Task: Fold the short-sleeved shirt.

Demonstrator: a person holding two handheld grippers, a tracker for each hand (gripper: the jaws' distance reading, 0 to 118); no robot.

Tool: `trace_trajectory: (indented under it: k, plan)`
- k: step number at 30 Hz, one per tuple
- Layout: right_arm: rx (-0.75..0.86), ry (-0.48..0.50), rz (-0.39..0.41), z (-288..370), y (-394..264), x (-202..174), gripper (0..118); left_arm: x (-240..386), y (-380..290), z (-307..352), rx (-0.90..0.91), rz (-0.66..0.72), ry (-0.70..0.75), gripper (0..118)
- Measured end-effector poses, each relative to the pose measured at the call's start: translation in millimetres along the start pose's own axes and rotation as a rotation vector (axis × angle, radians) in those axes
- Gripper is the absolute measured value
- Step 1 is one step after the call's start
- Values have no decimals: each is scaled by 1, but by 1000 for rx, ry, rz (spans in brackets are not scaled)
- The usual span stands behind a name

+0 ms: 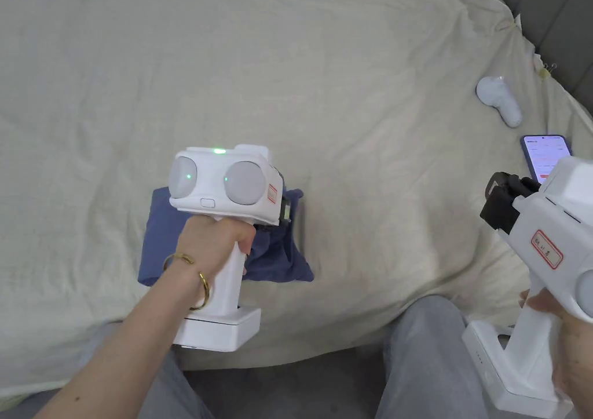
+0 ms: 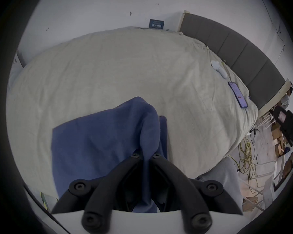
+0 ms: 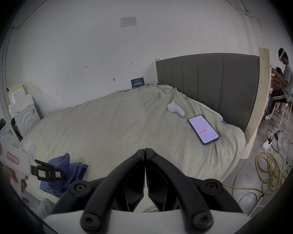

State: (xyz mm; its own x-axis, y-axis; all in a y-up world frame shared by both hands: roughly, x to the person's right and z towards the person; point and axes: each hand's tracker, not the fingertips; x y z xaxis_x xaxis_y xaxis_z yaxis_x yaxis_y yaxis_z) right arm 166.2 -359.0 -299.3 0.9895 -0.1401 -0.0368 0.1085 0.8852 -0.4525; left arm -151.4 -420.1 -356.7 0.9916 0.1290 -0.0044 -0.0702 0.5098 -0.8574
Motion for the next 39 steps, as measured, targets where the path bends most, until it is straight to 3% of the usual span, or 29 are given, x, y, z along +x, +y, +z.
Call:
trace_trajectory:
  k: [4,7,8,11,14,19,21,22,24,25,26,33,39]
  plan:
    - [-4,-15,-5,0,0,5,0,5,-9,-25,-31,0,26,6]
    - [-5,-19,-7,0,0,6,0,2,-12,-21,-24,30,-94,42]
    - [-5,-19,-5,0,1,6,0,1,-10,-16,-14,40,-155,66]
    - [-5,-16,0,-1,2,4,0,-8,1,4,-3,105,-259,114]
    - [0,-10,-2,-1,2,1,0,-30,12,28,108,170,-316,116]
    - [3,6,-5,1,2,-7,0,-71,15,48,205,196,-269,116]
    - [5,9,0,1,2,-9,0,-90,12,45,153,247,-268,110]
    - [5,12,2,1,2,-10,0,-98,9,44,132,297,-283,96]
    - [5,14,3,2,1,-11,0,-108,-3,40,196,377,-294,32]
    - [3,16,4,1,1,-11,0,-108,-11,37,227,391,-287,8]
    - [2,16,3,1,1,-12,0,-106,-18,34,252,381,-235,0]
    - [-11,12,15,-1,0,-11,0,-52,-51,11,329,184,-75,0]
    - [-17,1,7,-1,0,-7,0,-6,-74,-28,289,25,33,0]
